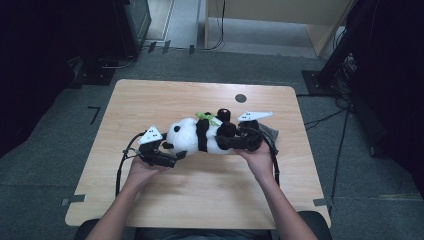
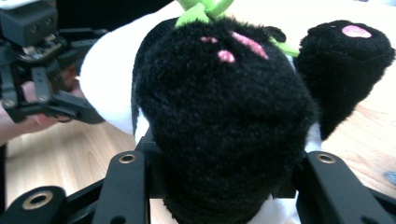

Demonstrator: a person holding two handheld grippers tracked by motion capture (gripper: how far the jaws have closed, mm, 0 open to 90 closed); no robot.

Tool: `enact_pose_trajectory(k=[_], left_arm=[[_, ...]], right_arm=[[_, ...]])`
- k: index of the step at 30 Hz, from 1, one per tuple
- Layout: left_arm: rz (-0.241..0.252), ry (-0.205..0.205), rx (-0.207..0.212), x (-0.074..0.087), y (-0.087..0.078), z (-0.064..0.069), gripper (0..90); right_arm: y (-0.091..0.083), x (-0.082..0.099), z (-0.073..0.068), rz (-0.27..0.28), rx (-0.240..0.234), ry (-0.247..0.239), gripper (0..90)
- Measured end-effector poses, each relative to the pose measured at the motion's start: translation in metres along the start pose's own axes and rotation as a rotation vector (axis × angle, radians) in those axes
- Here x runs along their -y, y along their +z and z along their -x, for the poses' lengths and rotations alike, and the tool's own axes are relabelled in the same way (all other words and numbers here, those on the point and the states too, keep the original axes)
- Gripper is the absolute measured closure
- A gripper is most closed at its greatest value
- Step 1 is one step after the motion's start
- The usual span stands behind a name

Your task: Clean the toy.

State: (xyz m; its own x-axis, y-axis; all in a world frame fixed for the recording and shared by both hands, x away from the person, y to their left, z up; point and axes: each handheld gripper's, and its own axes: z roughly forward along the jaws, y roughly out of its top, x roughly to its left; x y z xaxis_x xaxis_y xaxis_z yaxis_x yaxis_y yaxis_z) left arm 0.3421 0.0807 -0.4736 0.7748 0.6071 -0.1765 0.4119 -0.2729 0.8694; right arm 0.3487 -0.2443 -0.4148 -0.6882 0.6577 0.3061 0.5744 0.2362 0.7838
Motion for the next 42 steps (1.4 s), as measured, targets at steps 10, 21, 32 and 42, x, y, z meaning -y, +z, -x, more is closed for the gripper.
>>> enact_pose_trajectory(k=[10, 21, 32, 42], left_arm=[[-0.044, 0.01, -0.1, 0.0, 0.01, 0.005, 24.6], [-0.066, -0.03, -0.07, -0.017, -0.013, 0.001, 46.1], [-0.099, -0.109, 0.011, -0.028, -0.02, 0.002, 44.1], [-0.153, -0.153, 0.006, -0.028, -0.018, 0.006, 43.9]], right_arm=[[0.009, 0.0, -0.006, -0.01, -0.022, 0.01, 55.0], [0.005, 0.008, 0.001, 0.093, -0.077, -0.106, 22.2], [0.014, 0.024, -0.009, 0.121, -0.024, -0.282, 2.2], [0.041, 0.035, -0.017, 0.041, 0.135, -0.352, 14.6]])
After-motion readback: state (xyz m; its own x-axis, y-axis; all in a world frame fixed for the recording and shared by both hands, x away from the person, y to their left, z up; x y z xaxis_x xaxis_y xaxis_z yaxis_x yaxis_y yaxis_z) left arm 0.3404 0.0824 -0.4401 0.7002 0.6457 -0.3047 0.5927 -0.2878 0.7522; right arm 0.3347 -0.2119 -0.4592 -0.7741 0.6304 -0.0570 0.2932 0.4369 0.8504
